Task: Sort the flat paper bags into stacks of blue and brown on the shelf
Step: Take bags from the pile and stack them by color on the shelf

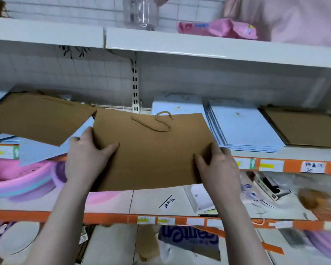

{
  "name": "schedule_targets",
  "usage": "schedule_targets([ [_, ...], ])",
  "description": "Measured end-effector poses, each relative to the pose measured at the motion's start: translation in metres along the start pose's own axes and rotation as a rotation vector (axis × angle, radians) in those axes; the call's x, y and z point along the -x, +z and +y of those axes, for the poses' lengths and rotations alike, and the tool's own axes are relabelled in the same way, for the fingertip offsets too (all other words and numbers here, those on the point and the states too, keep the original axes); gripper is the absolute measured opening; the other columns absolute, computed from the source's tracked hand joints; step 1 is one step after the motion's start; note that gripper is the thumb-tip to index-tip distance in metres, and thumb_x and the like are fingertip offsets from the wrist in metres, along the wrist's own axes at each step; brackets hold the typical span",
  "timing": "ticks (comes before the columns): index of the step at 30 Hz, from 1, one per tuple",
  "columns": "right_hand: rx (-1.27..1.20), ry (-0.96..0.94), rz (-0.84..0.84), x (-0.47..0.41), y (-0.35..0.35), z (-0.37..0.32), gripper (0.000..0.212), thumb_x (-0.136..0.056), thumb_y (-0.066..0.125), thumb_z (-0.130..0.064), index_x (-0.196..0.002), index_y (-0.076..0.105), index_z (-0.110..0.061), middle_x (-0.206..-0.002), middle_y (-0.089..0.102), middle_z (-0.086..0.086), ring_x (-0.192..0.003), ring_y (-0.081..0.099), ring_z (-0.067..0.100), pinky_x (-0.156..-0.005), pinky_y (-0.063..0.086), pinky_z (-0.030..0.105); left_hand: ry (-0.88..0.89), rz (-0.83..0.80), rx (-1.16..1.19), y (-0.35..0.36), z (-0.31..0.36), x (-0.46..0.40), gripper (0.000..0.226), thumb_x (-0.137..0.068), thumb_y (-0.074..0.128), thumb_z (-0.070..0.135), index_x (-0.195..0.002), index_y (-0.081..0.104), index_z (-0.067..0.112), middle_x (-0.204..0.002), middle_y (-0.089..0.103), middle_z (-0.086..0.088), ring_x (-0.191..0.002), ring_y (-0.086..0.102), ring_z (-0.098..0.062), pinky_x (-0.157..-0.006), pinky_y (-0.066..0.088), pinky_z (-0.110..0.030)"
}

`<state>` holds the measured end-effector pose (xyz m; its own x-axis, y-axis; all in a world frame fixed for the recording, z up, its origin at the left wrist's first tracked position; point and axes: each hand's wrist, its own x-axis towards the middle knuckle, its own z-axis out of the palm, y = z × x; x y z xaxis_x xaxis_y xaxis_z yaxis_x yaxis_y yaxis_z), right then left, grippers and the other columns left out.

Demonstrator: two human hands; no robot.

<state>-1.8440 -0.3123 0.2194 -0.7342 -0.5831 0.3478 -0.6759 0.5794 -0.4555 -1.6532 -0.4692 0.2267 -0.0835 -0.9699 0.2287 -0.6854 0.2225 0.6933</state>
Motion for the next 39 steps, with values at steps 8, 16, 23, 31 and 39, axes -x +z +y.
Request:
schedule_targets([
  [8,-0.008,0.071,0.114,-0.03,-0.08,0.178,0.051,-0.09,0.057,-0.034,-0.131,0.049,-0.006,-0.12,0.053,0.014,-0.11,0.05,0.033,-0.085,0.041,0.038,0.047,-0.057,0.072,0.11,0.136,0.1,0.079,-0.076,0.071,0.044,-0.142,0.036,0.017,-0.128,0.041,-0.021,-0.114,0.049,-0.04,-0.093,0.041,-0.043],
  [16,0.036,0.153,0.154,-0.069,-0.115,0.292,0.049,-0.091,0.054,-0.039,-0.129,0.05,-0.009,-0.12,0.052,0.012,-0.106,0.051,0.031,-0.084,0.041,0.036,0.125,-0.093,0.018,0.192,0.233,0.145,0.066,-0.077,0.069,0.044,-0.129,0.044,0.012,-0.121,0.043,-0.019,-0.107,0.051,-0.039,-0.085,0.042,-0.042],
  [23,0.029,0.19,0.183,-0.129,-0.114,0.341,0.05,-0.09,0.054,-0.04,-0.13,0.052,-0.009,-0.12,0.054,0.013,-0.108,0.051,0.032,-0.088,0.041,0.038,0.173,-0.086,0.017,0.248,0.289,0.129,0.063,-0.079,0.069,0.041,-0.128,0.044,0.011,-0.123,0.042,-0.02,-0.106,0.052,-0.041,-0.087,0.042,-0.044],
  [31,0.067,0.261,0.195,-0.187,-0.131,0.399,0.046,-0.091,0.053,-0.039,-0.124,0.054,-0.008,-0.117,0.055,0.013,-0.104,0.052,0.031,-0.087,0.044,0.039,0.198,-0.156,0.021,0.312,0.358,0.122,0.066,-0.08,0.068,0.043,-0.132,0.042,0.012,-0.125,0.04,-0.02,-0.107,0.05,-0.041,-0.088,0.041,-0.043],
  [39,0.012,0.216,0.151,-0.244,-0.15,0.478,0.035,-0.091,0.051,-0.039,-0.112,0.057,-0.012,-0.113,0.056,0.009,-0.099,0.052,0.026,-0.084,0.046,0.036,0.155,-0.123,0.0,0.372,0.421,0.151,0.06,-0.081,0.068,0.04,-0.126,0.044,0.009,-0.122,0.041,-0.02,-0.104,0.051,-0.041,-0.085,0.041,-0.042],
])
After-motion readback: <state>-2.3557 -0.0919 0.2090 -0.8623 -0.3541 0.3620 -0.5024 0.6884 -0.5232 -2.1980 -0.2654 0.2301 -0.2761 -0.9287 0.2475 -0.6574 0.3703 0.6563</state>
